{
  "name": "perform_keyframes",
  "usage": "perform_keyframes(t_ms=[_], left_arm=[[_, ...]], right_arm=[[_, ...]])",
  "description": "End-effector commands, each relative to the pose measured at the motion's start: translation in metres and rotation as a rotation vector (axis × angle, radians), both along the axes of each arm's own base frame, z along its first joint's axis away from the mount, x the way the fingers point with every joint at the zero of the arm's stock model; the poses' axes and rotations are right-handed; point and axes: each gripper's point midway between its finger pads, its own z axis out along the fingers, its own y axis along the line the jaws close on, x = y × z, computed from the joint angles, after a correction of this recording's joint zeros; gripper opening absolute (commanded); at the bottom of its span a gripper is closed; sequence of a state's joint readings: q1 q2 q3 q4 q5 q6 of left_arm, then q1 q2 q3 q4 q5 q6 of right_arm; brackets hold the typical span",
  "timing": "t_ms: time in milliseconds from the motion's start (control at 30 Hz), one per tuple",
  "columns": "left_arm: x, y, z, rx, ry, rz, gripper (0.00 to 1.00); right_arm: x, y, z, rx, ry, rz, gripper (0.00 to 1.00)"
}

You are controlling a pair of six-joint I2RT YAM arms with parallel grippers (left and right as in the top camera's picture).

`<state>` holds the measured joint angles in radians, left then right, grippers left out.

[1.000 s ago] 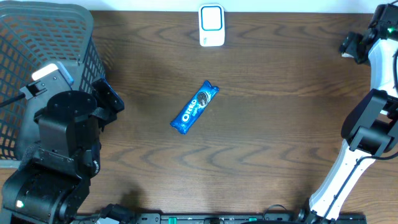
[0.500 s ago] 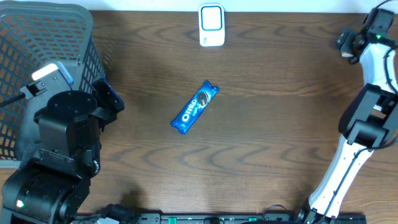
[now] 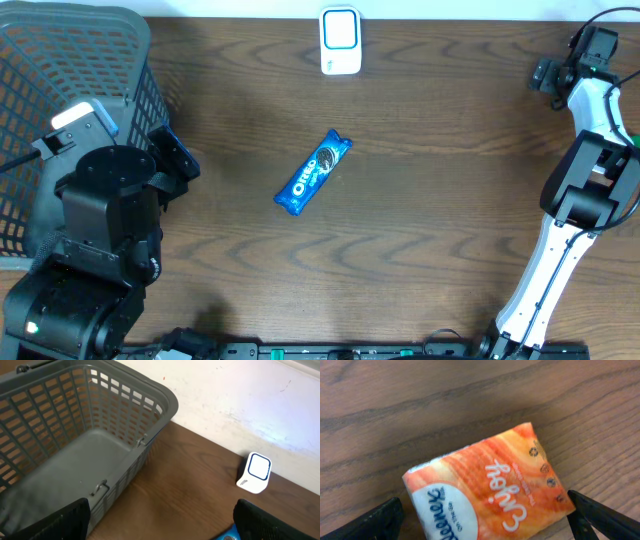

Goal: Scan the item barcode
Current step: 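Carry the tissue pack to the right edge and release it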

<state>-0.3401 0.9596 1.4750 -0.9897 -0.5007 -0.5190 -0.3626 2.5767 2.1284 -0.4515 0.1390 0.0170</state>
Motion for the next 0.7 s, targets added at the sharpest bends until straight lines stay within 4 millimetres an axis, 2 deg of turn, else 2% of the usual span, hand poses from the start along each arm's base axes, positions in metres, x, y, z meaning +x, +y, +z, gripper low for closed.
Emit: perform_keyframes(t_ms=[0, 33, 67, 100, 167, 233, 267, 367, 433, 533, 567, 633, 667], left_arm=[[-0.001, 0.003, 0.002, 0.017, 0.0, 0.008, 0.91], [-0.001, 0.003, 0.002, 0.018, 0.0, 0.009, 0.92], [-0.001, 0.003, 0.002, 0.018, 0.0, 0.009, 0.91], [-0.001, 0.003, 0.002, 0.017, 0.0, 0.008, 0.91], [-0.001, 0.003, 0.002, 0.018, 0.0, 0.009, 0.91], [-0.001, 0.003, 0.002, 0.017, 0.0, 0.008, 0.92], [-0.001, 0.003, 0.002, 0.018, 0.0, 0.009, 0.91], [-0.001, 0.003, 0.002, 0.018, 0.0, 0.009, 0.91], [-0.001, 0.003, 0.002, 0.018, 0.0, 0.009, 0.91], [-0.001, 0.003, 0.002, 0.017, 0.0, 0.008, 0.91], [-0.001, 0.003, 0.002, 0.018, 0.0, 0.009, 0.91], [-0.001, 0.003, 0.002, 0.018, 0.0, 0.009, 0.91], [-0.001, 0.003, 0.002, 0.018, 0.0, 0.009, 0.91]], right_arm=[[-0.013, -0.011, -0.029, -0.048, 0.09, 0.004, 0.91], [-0.014, -0.012, -0.03, -0.049, 0.093, 0.004, 0.85], [-0.016, -0.014, -0.03, -0.053, 0.099, -0.004, 0.7], [-0.017, -0.015, -0.03, -0.056, 0.104, -0.007, 0.67], [-0.024, -0.02, -0.029, -0.068, 0.126, -0.026, 0.47], [-0.031, -0.024, -0.028, -0.068, 0.149, -0.042, 0.38], [-0.036, -0.026, -0.027, -0.066, 0.164, -0.05, 0.34], [-0.058, -0.039, -0.02, -0.069, 0.224, -0.097, 0.35], [-0.086, -0.061, -0.013, -0.091, 0.297, -0.163, 0.31], [-0.126, -0.091, -0.006, -0.117, 0.377, -0.281, 0.3], [-0.14, -0.101, -0.005, -0.119, 0.403, -0.311, 0.43], [-0.158, -0.115, -0.001, -0.108, 0.425, -0.346, 0.93], [-0.166, -0.122, 0.004, -0.103, 0.429, -0.362, 0.99]])
